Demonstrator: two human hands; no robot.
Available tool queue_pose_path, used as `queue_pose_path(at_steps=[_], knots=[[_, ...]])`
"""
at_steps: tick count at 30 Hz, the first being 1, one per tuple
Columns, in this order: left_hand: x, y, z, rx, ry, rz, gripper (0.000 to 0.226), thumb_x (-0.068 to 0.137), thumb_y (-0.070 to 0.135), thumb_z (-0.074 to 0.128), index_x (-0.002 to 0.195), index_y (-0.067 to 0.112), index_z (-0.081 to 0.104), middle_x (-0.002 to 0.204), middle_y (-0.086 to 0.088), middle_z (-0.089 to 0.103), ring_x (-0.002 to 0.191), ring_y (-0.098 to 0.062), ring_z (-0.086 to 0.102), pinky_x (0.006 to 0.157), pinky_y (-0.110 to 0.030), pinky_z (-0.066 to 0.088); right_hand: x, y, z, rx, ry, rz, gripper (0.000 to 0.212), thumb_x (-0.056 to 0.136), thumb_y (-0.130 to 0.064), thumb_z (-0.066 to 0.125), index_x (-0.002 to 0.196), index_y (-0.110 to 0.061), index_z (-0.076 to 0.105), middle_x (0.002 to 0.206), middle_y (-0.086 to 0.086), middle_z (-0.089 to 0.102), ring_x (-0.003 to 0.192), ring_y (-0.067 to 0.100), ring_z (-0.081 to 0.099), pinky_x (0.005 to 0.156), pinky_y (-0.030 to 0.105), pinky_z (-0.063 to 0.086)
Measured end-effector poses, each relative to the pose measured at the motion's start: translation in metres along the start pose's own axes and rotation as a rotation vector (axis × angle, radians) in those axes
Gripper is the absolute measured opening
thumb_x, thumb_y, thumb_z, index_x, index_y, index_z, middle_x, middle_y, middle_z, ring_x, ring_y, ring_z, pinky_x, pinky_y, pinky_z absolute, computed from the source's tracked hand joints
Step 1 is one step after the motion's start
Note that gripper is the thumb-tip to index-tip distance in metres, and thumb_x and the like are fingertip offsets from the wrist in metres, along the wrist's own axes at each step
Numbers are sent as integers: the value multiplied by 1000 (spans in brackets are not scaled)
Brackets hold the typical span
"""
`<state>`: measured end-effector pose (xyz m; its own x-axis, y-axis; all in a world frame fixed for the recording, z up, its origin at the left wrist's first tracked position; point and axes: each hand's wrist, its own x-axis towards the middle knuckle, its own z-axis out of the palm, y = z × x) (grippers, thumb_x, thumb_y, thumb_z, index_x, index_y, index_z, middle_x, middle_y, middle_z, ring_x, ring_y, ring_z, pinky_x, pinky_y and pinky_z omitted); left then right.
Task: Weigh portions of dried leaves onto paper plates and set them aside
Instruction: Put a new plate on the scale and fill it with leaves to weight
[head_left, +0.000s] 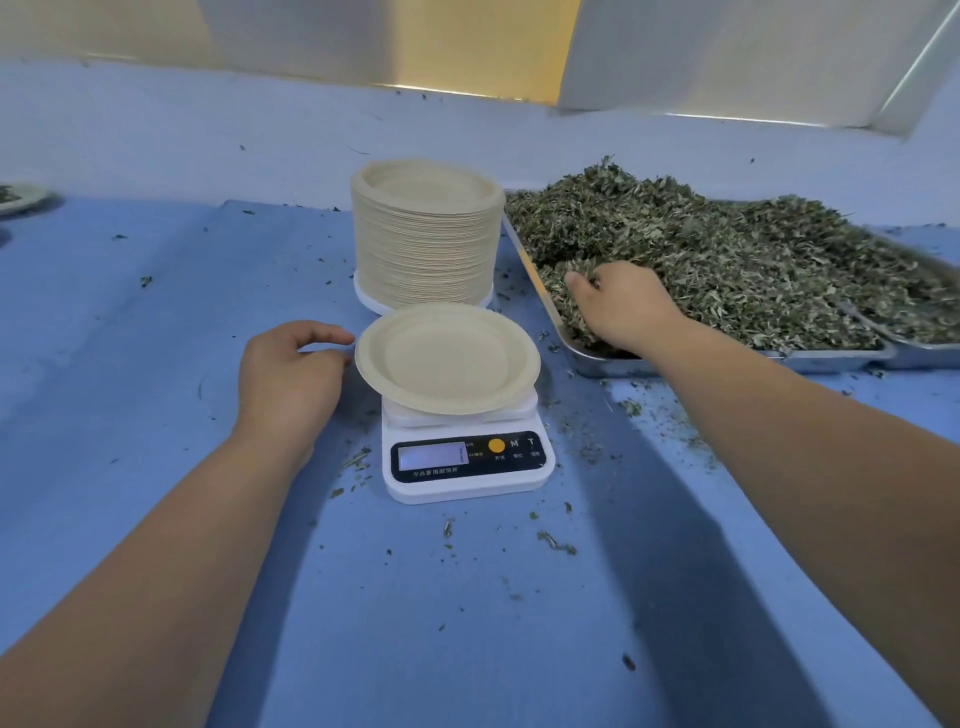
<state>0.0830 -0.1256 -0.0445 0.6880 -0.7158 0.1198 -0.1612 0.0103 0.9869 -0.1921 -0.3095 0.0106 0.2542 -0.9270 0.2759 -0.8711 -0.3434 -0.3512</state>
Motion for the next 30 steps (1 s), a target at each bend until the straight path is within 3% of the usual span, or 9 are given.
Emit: queue_pose_path(at_steps=[8, 12, 16, 20, 23, 27, 30], knots=[[0, -2, 0, 17, -3, 4, 32, 69, 12, 58, 78, 36, 76, 92, 12, 75, 93, -16, 70, 83, -38, 59, 18, -3, -18, -6, 163, -24, 48, 106, -50, 35, 71, -18, 42, 68, 3, 50, 60, 17, 47, 50, 29, 26], [-1, 0, 0, 24, -6, 7, 29, 67, 13, 57, 81, 29, 77, 98, 6, 75, 98, -19, 69, 90, -44, 59, 17, 0, -18, -43, 75, -28, 44, 107, -47, 33, 75, -18, 45, 69, 0, 54, 61, 15, 52, 50, 27, 31], [-4, 1, 0, 20, -3, 31, 27, 67, 14, 56, 77, 30, 75, 94, 9, 73, 96, -16, 67, 83, -36, 57, 3, 11, -3, -63, -31, -37, 44, 108, -43, 34, 72, -21, 44, 65, 3, 54, 59, 19, 52, 51, 28, 32], [-2, 0, 2, 41, 5, 42, 35, 78, 2, 56, 73, 32, 74, 87, 16, 72, 91, -13, 66, 72, -28, 50, 2, 2, -13, -47, 46, -37, 43, 108, -46, 33, 77, -21, 48, 66, 0, 57, 58, 17, 56, 53, 32, 46], [-3, 1, 2, 44, -3, 47, 35, 76, 2, 54, 75, 31, 75, 88, 11, 73, 89, -16, 66, 72, -29, 51, 5, -22, -35, -32, 164, -97, 43, 108, -45, 33, 77, -21, 49, 64, -3, 57, 52, 10, 55, 48, 27, 40], [-4, 2, 1, 50, 10, 53, 37, 77, 1, 54, 73, 32, 74, 89, 17, 71, 89, -9, 65, 74, -28, 51, 5, -73, -59, 47, 249, -210, 44, 108, -44, 33, 71, -24, 44, 68, -4, 51, 61, 12, 50, 61, 32, 39], [-5, 2, 1, 53, 16, 47, 36, 78, 1, 55, 75, 31, 74, 86, 19, 70, 89, -7, 65, 72, -27, 49, -8, -109, -56, 125, 246, -305, 44, 107, -44, 35, 69, -25, 41, 67, -6, 48, 61, 9, 45, 53, 28, 29]])
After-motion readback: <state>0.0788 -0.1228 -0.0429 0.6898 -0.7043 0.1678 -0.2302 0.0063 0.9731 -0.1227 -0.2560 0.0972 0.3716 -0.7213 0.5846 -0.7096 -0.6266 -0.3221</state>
